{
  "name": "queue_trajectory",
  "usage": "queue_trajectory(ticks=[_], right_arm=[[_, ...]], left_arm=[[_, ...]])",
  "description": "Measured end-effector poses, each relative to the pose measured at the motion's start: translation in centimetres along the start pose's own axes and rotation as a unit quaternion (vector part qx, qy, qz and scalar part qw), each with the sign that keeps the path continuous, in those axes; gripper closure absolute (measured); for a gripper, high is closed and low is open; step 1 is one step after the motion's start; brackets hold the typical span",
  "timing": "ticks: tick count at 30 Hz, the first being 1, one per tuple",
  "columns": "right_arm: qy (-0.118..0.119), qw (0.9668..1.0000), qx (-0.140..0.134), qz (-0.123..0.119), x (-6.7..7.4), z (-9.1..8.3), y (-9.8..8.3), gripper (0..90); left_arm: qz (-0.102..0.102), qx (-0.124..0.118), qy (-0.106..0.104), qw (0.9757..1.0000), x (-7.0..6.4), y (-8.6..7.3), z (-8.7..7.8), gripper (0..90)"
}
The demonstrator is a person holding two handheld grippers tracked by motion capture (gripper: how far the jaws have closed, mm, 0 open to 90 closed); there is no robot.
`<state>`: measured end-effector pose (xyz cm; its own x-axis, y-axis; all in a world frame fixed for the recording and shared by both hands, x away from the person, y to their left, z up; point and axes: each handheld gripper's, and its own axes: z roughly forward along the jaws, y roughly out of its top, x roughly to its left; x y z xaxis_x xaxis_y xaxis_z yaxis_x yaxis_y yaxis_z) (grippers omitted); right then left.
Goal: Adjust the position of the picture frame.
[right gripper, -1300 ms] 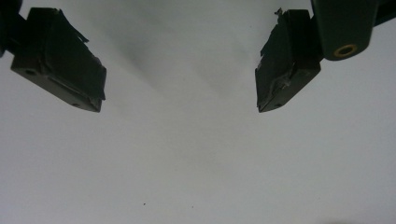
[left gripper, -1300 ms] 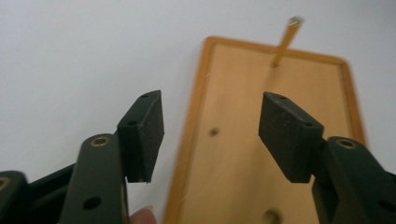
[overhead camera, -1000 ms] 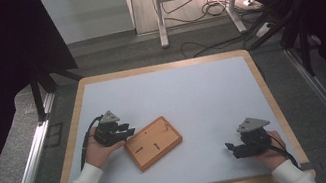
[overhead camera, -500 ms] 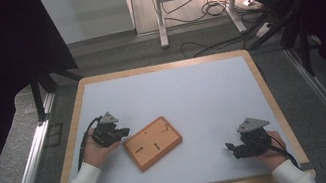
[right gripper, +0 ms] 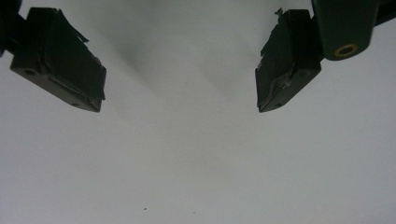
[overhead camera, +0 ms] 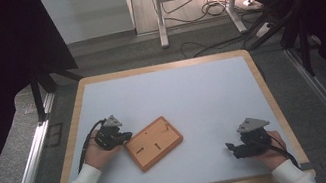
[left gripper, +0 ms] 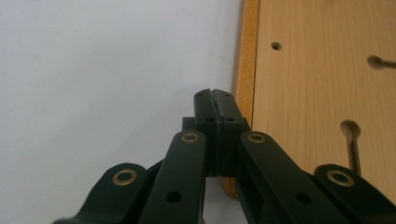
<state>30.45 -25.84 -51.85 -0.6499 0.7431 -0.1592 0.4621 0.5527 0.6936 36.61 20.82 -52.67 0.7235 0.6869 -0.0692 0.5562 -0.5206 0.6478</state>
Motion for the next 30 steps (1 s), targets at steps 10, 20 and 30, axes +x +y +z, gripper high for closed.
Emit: queue_trajectory(ticks=[10, 20, 30], right_arm=[[-0.001, 1.0000, 0.001, 0.000, 0.0, 0.0, 0.0, 16.7], [-0.007, 0.9998, -0.014, 0.010, -0.1, -0.2, 0.2, 16.7], [-0.007, 0.9998, -0.016, 0.013, -0.2, -0.3, 0.2, 16.7]], left_arm=[[0.015, 0.002, -0.032, 0.9994, -1.9, -1.0, -0.7, 90.0], [0.023, 0.003, -0.055, 0.9982, -3.6, -1.9, -1.3, 90.0], [0.031, 0.006, -0.069, 0.9971, -4.6, -1.9, -1.2, 90.0]])
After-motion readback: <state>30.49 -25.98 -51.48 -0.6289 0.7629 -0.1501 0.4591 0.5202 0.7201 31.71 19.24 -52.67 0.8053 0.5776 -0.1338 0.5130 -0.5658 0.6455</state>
